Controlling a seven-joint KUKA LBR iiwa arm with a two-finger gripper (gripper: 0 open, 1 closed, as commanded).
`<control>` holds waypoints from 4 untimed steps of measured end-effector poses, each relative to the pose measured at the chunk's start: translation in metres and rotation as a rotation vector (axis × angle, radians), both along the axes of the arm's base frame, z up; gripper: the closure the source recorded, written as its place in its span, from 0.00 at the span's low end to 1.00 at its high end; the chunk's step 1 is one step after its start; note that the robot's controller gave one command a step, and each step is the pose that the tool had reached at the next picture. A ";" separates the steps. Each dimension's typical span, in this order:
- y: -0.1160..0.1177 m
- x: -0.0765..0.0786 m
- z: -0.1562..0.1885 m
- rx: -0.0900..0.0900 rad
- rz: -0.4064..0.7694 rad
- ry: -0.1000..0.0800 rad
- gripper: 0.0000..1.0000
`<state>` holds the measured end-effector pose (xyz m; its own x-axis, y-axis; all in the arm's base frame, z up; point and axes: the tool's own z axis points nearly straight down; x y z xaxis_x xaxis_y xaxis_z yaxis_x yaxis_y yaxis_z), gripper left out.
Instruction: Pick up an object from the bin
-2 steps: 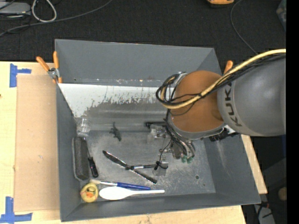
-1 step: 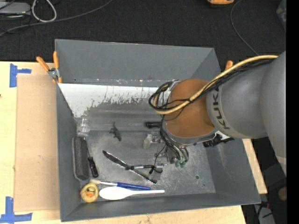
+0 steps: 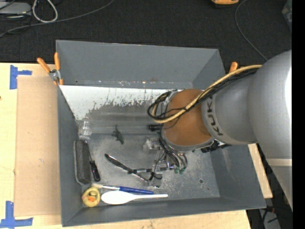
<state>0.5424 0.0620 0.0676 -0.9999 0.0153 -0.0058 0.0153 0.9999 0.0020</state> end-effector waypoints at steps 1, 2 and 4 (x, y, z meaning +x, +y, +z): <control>0.000 -0.017 0.002 0.000 -0.118 0.012 1.00; 0.000 -0.017 0.002 0.000 -0.119 0.012 1.00; 0.000 -0.017 0.071 0.001 -0.118 0.010 1.00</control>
Offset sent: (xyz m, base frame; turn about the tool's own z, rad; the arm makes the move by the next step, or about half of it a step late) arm 0.0000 0.0000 0.0000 0.0000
